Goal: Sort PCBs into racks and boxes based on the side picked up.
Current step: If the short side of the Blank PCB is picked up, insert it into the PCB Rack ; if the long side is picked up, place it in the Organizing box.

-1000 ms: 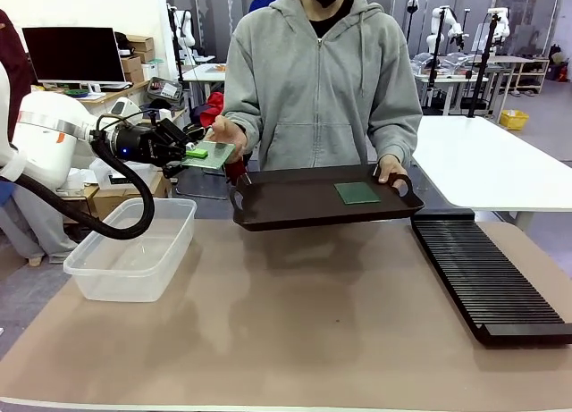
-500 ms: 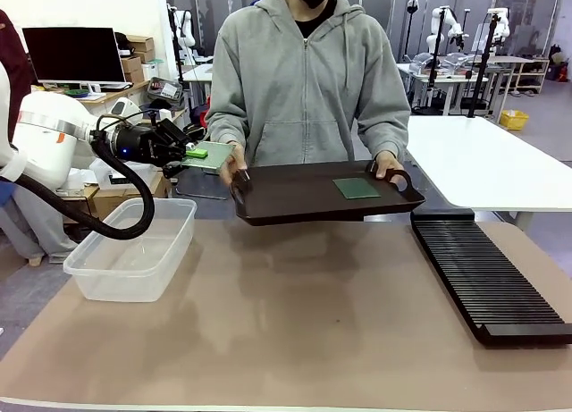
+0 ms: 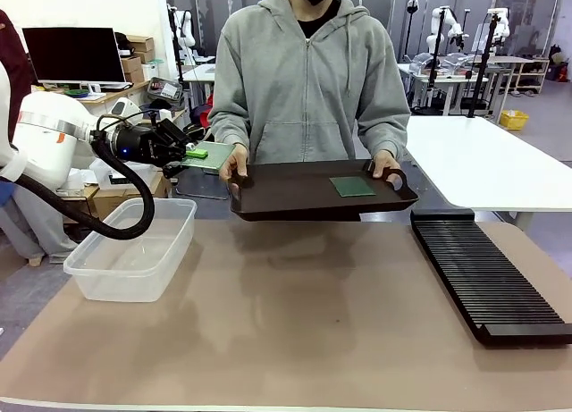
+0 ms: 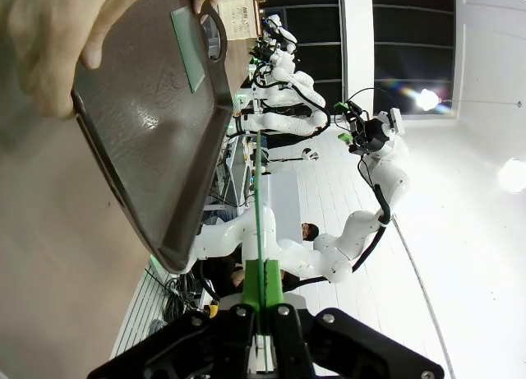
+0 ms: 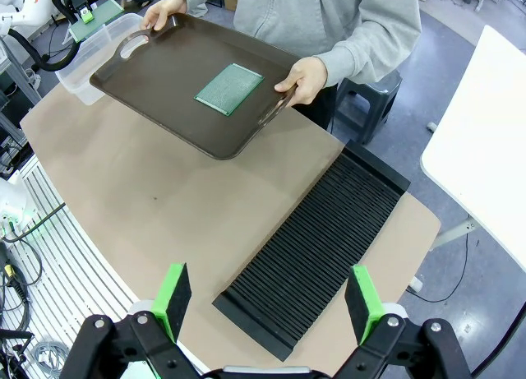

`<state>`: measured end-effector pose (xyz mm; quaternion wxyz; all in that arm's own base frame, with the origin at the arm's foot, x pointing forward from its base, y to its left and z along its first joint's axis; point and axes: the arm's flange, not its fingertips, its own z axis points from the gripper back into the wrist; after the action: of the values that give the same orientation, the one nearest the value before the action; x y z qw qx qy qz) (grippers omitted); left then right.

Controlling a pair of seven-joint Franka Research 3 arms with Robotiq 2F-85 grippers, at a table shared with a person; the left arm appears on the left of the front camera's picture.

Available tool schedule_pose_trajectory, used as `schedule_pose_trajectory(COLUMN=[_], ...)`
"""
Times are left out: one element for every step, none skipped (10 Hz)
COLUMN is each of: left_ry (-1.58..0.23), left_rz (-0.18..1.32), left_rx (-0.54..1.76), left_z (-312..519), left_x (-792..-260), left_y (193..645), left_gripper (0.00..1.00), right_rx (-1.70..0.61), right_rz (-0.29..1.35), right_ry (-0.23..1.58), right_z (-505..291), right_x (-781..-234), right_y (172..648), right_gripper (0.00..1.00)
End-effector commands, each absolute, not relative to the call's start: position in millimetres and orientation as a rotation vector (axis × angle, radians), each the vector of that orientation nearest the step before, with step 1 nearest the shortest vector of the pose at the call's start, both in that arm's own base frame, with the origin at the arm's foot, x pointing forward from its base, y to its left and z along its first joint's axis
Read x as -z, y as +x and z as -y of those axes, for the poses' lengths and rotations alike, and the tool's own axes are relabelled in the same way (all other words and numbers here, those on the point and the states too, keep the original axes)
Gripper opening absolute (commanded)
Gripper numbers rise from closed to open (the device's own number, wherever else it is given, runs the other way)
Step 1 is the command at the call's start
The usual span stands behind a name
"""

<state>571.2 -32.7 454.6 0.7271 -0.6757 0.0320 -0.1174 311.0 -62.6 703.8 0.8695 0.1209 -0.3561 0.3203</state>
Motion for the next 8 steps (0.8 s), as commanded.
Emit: schedule_pose_trajectory(left_ry=[-1.498,-1.498,-1.498,-1.498,-1.498,-1.498,-1.498,-1.498], left_rz=[-0.061,-0.061,-0.061,-0.061,-0.061,-0.061,-0.061,-0.061], left_rx=[0.258,0.258,0.258,0.258,0.258,0.258,0.258,0.258], left_z=[31.8,31.8,31.8,31.8,31.8,31.8,31.8,31.8], left_x=[-454.6,-454.6,-454.6,-454.6,-454.6,-454.6,-454.6,-454.6], left_y=[571.5,571.5,571.5,571.5,571.5,571.5,571.5,571.5], left_gripper=[0.0,0.0,0.0,0.0,0.0,0.0,0.0,0.0], right_rx=[-0.665,-0.665,-0.665,-0.665,-0.665,-0.665,-0.665,-0.665], right_rz=[0.748,0.748,0.748,0.748,0.748,0.748,0.748,0.748], right_ry=[0.255,0.255,0.255,0.255,0.255,0.255,0.255,0.255], right_z=[60.6,60.6,60.6,60.6,60.6,60.6,60.6,60.6], right_x=[-702.6,-702.6,-702.6,-702.6,-702.6,-702.6,-702.6,-702.6], right_y=[310.1,310.1,310.1,310.1,310.1,310.1,310.1,310.1], right_gripper=[1.0,1.0,1.0,1.0,1.0,1.0,1.0,1.0])
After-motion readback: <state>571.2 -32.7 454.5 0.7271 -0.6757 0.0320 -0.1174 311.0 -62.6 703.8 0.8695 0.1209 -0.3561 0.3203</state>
